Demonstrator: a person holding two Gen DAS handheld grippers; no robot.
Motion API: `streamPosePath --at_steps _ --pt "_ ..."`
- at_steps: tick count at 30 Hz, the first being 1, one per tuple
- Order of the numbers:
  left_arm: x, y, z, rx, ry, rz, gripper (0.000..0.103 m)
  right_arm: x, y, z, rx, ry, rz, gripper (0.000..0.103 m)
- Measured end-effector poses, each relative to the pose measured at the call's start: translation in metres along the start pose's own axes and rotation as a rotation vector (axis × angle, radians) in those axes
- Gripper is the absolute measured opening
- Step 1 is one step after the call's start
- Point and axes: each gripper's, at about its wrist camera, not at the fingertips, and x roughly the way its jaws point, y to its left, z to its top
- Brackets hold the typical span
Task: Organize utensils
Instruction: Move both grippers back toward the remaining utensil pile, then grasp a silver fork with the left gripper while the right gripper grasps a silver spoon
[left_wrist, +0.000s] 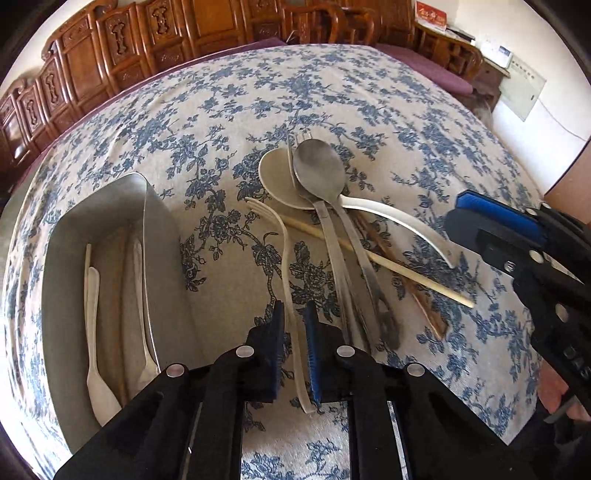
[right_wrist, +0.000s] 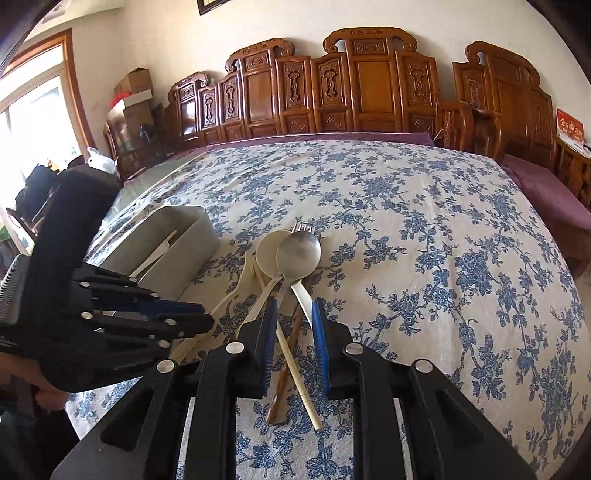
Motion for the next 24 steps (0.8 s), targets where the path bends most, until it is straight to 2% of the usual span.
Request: streamPosePath --at_steps 4,7,13,17,24 --pt "0.004 -0.002 0.002 0.002 0.012 -0.006 0.010 0.000 -0.001 0.001 0.007 -0.001 0.006 0.021" --pt "0.007 0.000 0.002 -0.005 0.017 -0.005 0.005 0.000 -0.001 0.001 0.005 -0.001 0.003 0.021" --pt "0.012 0.008 -0.001 -0.049 0.022 -0.043 0.003 0.003 -0.002 0.001 0.020 0.005 0.017 0.021" --pt "0.000 0.008 -0.006 -0.050 -0.022 -0.053 0.003 0.008 0.003 0.001 0.013 0.024 0.042 0.021" --pt "-0.037 0.019 -0.021 -0.087 -0.116 -0.121 0.003 0.024 0.014 -0.005 0.042 0.095 0.087 0.021"
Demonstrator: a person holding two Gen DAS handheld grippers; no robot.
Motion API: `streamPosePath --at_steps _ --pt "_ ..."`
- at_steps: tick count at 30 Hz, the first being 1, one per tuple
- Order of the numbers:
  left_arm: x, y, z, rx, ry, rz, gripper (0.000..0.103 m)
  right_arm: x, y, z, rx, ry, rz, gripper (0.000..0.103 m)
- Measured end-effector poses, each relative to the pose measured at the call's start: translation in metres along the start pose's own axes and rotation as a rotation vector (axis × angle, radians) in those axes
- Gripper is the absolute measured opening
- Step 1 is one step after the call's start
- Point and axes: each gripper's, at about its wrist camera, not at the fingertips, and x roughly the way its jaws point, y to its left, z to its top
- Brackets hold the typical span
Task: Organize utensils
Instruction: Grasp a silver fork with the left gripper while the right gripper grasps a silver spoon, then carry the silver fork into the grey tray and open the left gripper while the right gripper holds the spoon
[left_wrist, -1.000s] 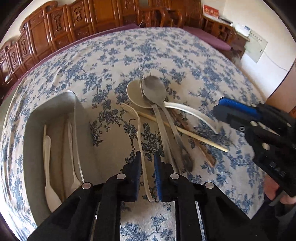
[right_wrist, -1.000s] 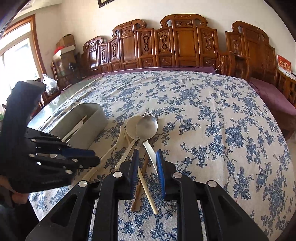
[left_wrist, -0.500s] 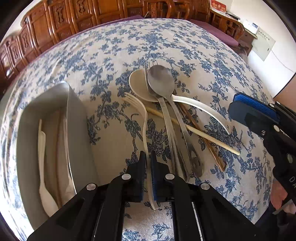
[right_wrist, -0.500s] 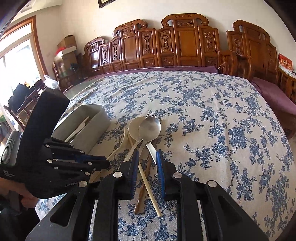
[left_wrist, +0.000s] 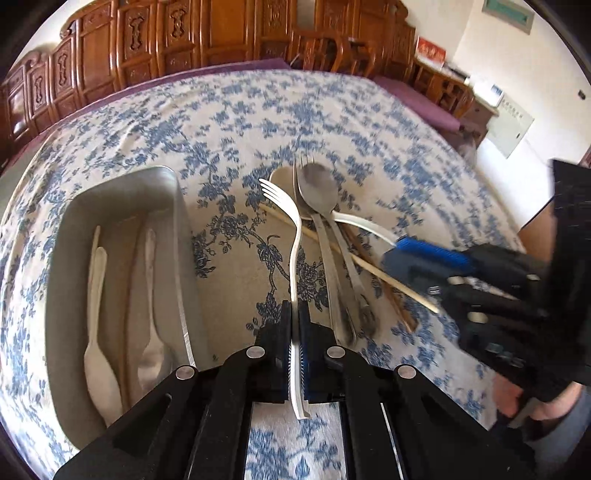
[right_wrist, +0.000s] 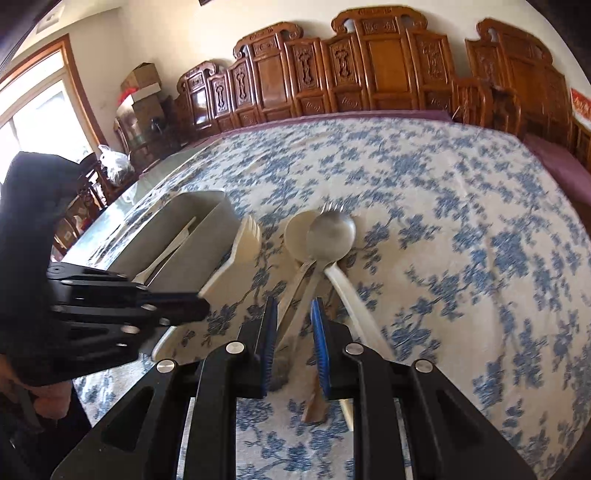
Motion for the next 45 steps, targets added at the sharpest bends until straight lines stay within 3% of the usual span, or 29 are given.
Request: streamPosePath --at_steps 10,21,26,31,45 --pt "-0.032 0.010 -0.012 0.026 -0.078 -0.036 0.003 0.024 0.018 -0.007 -0.010 0.092 -0.081 0.021" --pt "-0.050 0.010 -0.015 0.034 -0.128 -0.078 0.003 0.045 0.015 -0.003 0.004 0.118 -0.184 0.021" --pt "-0.050 0.010 -0.016 0.037 -0.134 -0.071 0.003 0.052 0.022 0.000 -0.028 0.112 -0.261 0.019" --pt "-0.050 0.008 -0.016 0.035 -0.131 -0.073 0.003 0.049 0.019 -0.001 -0.017 0.102 -0.318 0.010" --pt "-0.061 0.018 -0.009 0.033 -0.152 -0.016 0.003 0.016 0.022 0.003 -0.029 0.005 -0.307 0.010"
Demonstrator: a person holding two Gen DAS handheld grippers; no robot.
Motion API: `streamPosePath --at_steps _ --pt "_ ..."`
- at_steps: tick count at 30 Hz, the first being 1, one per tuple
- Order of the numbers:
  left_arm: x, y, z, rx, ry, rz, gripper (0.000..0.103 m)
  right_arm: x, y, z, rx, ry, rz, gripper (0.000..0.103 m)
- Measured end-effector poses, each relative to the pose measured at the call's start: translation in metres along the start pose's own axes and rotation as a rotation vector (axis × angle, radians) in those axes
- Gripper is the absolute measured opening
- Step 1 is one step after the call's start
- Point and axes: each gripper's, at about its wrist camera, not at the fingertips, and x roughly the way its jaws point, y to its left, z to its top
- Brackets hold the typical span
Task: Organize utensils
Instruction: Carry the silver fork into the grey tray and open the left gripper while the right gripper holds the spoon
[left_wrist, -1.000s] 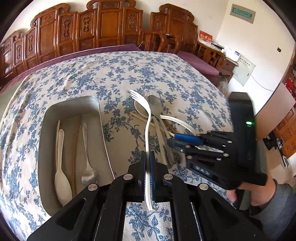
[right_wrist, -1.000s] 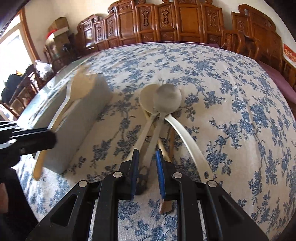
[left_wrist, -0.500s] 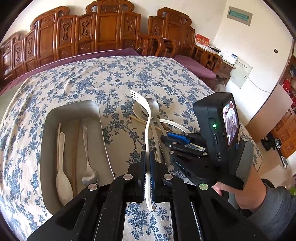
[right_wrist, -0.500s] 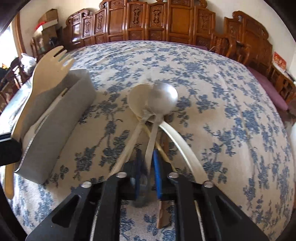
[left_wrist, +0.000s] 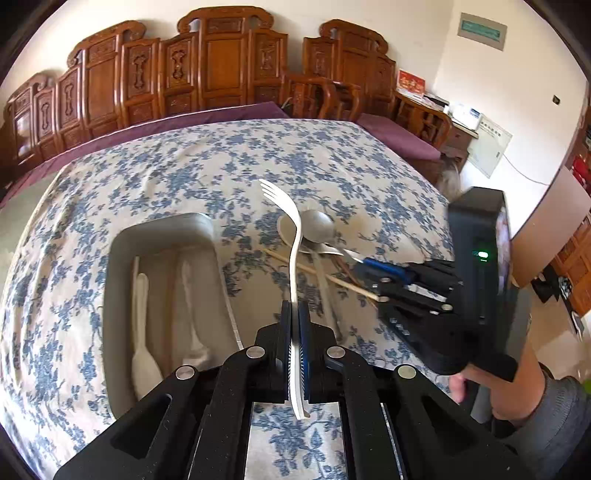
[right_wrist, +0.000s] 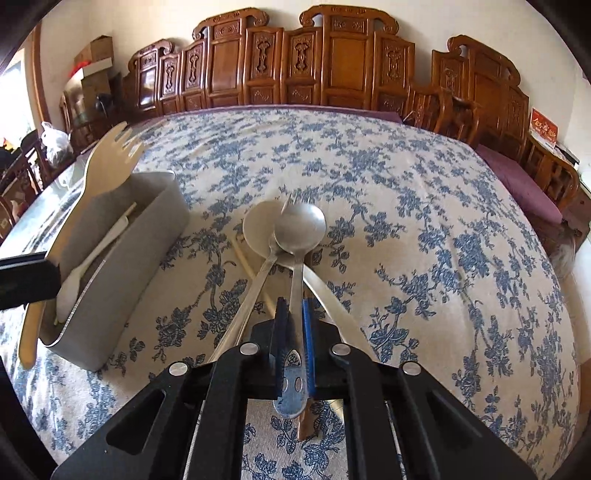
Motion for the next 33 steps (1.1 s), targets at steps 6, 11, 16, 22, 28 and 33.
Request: streamPosePath --at_steps 6,11,16,22,28,33 --pt "-0.006 0.019 0.002 -0.026 0.000 0.044 0.003 -0.006 -0.001 0.003 0.004 -0.021 0.017 0.010" --pt "-0.006 0.040 0.002 -0.030 0.016 0.090 0.003 -0.014 0.001 0.006 -0.005 -0.049 0.029 0.010" --pt "-0.001 0.058 0.001 -0.041 0.041 0.121 0.003 -0.022 0.004 0.008 -0.009 -0.071 0.049 0.010" --pt "0.018 0.073 -0.003 -0.064 0.075 0.144 0.003 -0.027 0.008 0.007 -0.017 -0.078 0.071 0.010" --pt "0.043 0.081 -0.009 -0.078 0.123 0.153 0.003 -0.028 0.013 0.007 -0.029 -0.074 0.089 0.010" --pt "0.051 0.083 -0.008 -0.085 0.136 0.157 0.003 -0.033 0.018 0.008 -0.041 -0.081 0.114 0.010"
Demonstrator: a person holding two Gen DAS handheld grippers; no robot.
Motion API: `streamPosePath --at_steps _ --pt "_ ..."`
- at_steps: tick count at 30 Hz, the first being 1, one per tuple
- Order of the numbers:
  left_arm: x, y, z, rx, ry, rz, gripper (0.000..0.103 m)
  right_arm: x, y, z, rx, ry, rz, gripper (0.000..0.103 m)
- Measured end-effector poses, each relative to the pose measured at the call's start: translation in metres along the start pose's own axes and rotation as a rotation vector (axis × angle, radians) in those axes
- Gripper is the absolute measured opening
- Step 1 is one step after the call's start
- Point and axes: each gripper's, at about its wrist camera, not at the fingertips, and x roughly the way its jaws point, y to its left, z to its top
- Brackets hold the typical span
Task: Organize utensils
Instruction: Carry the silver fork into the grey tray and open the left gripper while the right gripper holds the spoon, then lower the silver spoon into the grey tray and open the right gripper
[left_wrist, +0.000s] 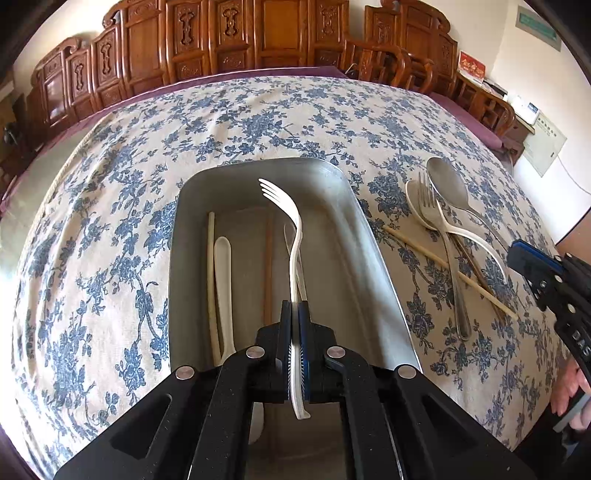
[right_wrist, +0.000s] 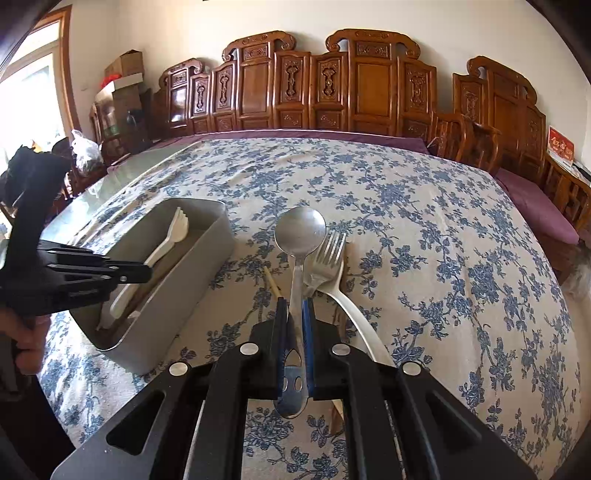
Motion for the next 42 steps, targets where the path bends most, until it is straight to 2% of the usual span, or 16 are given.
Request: streamPosePath --at_steps 6,8,11,21,24,26,32,42 --pt "0.001 0.003 0.003 -0.009 -0.006 0.000 0.004 -0.007 0.012 0.001 -0.024 -0.009 0.020 0.010" --pt "-0.001 0.004 0.004 -0.006 -0.013 0.005 0.008 -0.009 0.016 0.002 -0.031 -0.010 0.025 0.010" --pt "-0.009 0.006 0.004 -0.007 -0.035 0.011 0.013 -0.013 0.023 0.002 -0.037 -0.013 0.041 0.010" --pt "-0.043 0.030 0.000 -0.027 -0.117 0.038 0.014 -0.028 0.061 0.015 -0.099 -0.036 0.094 0.010" --pt "-0.049 0.036 -0.001 -0.029 -0.132 0.049 0.018 -0.029 0.071 0.019 -0.108 -0.033 0.108 0.010" --pt "-0.055 0.040 -0.001 -0.029 -0.149 0.056 0.022 -0.028 0.077 0.021 -0.115 -0.028 0.112 0.010" --pt "-0.069 0.057 -0.002 -0.055 -0.176 0.051 0.022 -0.019 0.094 0.029 -0.147 -0.007 0.113 0.010" --pt "-0.072 0.084 -0.011 -0.081 -0.177 0.084 0.022 0.015 0.122 0.035 -0.169 0.063 0.126 0.010"
